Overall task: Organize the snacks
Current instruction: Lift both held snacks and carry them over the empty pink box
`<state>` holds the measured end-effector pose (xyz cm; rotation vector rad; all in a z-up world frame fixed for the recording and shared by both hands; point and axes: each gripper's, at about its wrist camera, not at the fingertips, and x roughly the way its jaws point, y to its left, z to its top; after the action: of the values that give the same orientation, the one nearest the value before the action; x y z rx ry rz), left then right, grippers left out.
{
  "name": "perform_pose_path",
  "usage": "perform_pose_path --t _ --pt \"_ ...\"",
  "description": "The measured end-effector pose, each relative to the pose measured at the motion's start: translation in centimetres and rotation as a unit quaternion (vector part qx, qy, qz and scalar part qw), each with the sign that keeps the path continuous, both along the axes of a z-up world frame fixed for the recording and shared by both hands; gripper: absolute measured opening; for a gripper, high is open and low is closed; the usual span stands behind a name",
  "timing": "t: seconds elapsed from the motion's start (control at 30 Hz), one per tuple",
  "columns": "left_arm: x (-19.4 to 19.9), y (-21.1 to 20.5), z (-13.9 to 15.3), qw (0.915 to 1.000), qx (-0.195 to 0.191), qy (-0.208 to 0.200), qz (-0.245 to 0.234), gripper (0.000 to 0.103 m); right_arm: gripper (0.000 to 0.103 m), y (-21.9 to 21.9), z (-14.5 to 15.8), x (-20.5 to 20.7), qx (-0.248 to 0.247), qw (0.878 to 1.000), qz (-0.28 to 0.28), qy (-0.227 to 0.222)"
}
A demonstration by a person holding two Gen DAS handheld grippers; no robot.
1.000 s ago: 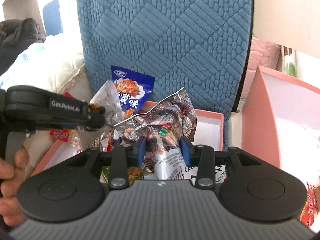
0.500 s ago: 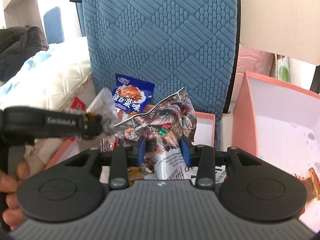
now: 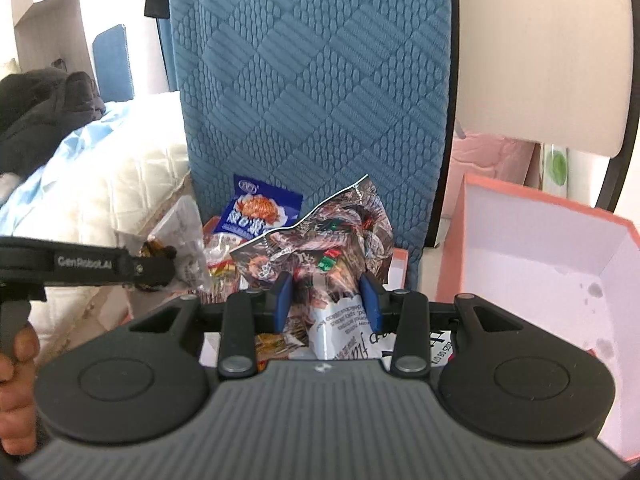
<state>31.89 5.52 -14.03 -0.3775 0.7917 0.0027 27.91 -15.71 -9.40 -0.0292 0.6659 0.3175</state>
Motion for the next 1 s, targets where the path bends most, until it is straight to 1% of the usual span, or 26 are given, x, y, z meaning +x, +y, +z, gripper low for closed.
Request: perform_pose_path --t 0.13,0.23,0.4,0.5,0.67,0.8,1.0 --pt "-0.1 -0.8 1.9 0.9998 0.015 -0.014 -0.006 0.032 0.04 -0.6 1.8 -0.1 0.002 1.0 0.0 -0.014" --pt "-0.1 -1.4 3.4 0.9995 0.012 -0.024 -0.015 0.032 0.04 -1.0 3.2 -0.2 0.001 1.0 0.002 -0.026" --pt "0.1 -2.7 5.5 0.9988 0.019 -0.037 -0.026 0.032 0.04 -2.4 5.3 -0.2 0.001 0.999 -0.005 -0.047" --pt "0.2 -3.7 6.6 0.9982 0.027 -0.042 -0.035 0.032 0.04 -3.5 6.1 -0.3 0.003 0.999 -0.01 -0.047" --pt "0.1 -5.6 8.9 0.9968 0.022 -0.059 -0.048 0.032 0.04 -5.2 7.6 -0.9 -0.003 0.998 -0.012 -0.06" --pt "-0.2 -7.5 11.2 0.9948 0.017 -0.082 -0.057 0.032 0.04 -7.0 9.0 -1.6 -0.006 0.997 -0.018 -0.077" --pt "0.0 -10.5 13.2 0.9922 0.011 -0.099 -0.075 0.032 0.04 -9.7 10.9 -2.4 -0.007 0.995 -0.03 -0.096"
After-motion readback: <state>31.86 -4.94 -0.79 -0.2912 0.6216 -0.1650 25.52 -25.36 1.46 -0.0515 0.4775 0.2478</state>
